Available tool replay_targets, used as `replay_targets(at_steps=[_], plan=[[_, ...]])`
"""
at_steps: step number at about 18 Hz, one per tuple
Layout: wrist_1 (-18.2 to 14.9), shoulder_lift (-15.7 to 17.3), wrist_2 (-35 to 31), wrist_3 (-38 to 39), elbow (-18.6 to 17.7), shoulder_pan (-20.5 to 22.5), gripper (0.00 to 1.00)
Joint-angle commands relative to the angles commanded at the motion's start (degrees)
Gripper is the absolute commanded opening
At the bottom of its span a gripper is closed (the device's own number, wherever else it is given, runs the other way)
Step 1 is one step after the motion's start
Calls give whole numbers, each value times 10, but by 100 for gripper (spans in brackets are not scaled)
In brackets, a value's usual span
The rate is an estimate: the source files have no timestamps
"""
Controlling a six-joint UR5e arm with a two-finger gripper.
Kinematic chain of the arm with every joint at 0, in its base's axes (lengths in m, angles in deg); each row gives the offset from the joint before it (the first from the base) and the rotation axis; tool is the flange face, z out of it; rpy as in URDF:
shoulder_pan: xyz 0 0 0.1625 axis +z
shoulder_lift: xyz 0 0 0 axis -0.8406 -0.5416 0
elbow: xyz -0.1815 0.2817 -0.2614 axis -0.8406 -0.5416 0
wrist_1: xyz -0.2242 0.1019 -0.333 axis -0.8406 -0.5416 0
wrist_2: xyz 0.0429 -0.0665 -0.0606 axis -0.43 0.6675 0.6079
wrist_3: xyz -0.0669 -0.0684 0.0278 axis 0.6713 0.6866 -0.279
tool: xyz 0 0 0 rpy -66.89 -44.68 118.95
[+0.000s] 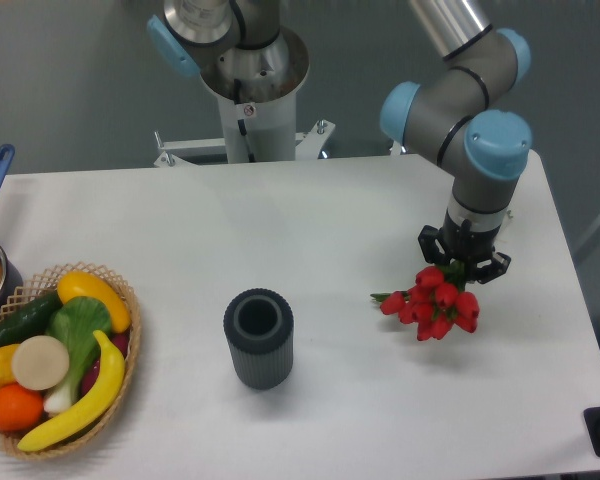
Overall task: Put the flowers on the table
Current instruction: 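Lower the held tulips down onto the table beside the black cup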
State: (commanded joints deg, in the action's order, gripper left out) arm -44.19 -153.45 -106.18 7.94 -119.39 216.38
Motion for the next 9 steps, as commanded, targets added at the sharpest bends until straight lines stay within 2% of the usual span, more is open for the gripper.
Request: replay_targets(at_steps=[4, 8, 9], plan=[[3, -4, 2, 0, 4, -1, 48], [4, -4, 2, 0, 5, -5, 50], [4, -4, 2, 0, 6, -5, 55]])
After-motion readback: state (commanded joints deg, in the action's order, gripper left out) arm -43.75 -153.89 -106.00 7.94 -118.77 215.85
